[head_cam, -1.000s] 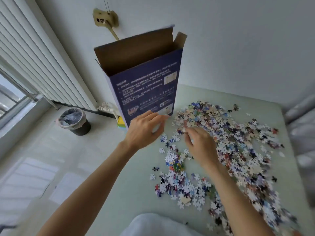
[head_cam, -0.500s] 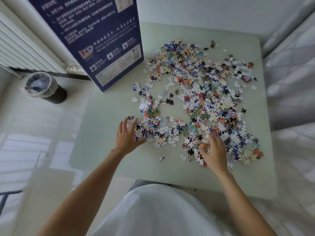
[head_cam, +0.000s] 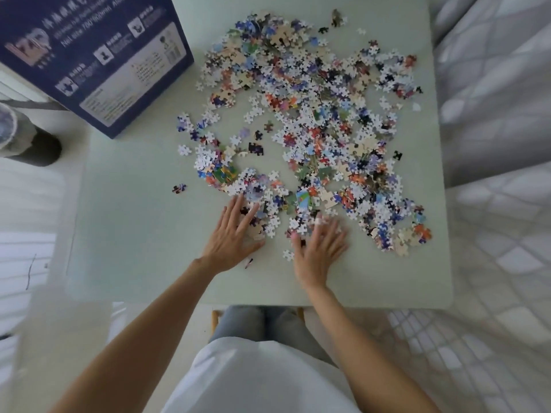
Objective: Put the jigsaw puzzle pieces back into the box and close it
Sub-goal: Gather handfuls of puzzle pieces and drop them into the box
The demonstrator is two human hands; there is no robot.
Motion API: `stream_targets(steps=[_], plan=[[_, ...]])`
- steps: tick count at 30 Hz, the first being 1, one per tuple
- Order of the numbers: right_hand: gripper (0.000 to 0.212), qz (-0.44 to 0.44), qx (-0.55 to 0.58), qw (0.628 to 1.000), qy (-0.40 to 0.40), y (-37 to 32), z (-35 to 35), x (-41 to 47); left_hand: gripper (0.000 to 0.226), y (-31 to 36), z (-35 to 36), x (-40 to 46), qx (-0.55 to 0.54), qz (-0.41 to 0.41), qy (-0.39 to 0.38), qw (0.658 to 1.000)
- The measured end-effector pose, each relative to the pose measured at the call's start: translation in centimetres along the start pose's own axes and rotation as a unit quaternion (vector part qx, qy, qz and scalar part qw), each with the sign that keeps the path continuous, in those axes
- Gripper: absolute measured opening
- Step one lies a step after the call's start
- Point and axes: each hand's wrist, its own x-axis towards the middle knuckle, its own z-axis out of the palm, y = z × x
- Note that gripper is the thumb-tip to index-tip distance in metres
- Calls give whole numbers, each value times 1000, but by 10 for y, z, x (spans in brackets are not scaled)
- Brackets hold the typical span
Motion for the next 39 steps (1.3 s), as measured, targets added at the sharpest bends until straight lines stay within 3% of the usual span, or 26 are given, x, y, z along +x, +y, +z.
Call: stream_targets(steps=[4,8,10,13,18,21,26,30,33,35,37,39], plan=[[65,-100,34,994,-16,-54,9,41,88,-8,-13,4,-11,58,17,998],[52,-184,115,976,-17,-62,-2,60,86,-20,-6,-22,73,161,13,984],[48,-216,65,974,11,-46,-7,59,72,-24,7,-35,112,230,15,967],[56,-276,-61,958,46,-13,-10,39,60,-27,18,-29,136,234,21,962],[55,-463,-214,858,-58,18,1,18,53,-25,-5,22,137,222,29,965],[49,-472,-248,843,-67,7,1,50,52,-35,-23,59,122,194,29,973],[43,-399,-246,883,-25,-35,-19,123,50,-43,-53,86,65,196,42,977],[30,-413,-124,902,11,-69,-46,143,39,-45,-72,66,-96,122,170,973],[30,-342,-47,938,31,-82,-58,143,34,-63,-75,39,-105,-3,246,964],[53,-281,-105,954,-6,-91,-58,148,52,-75,-79,25,-74,-147,220,962],[83,-236,-169,954,-71,-107,-55,153,81,-81,-83,18,-89,-288,146,942],[101,-211,-190,952,-114,-125,-48,155,100,-80,-85,20,-134,-333,94,929]])
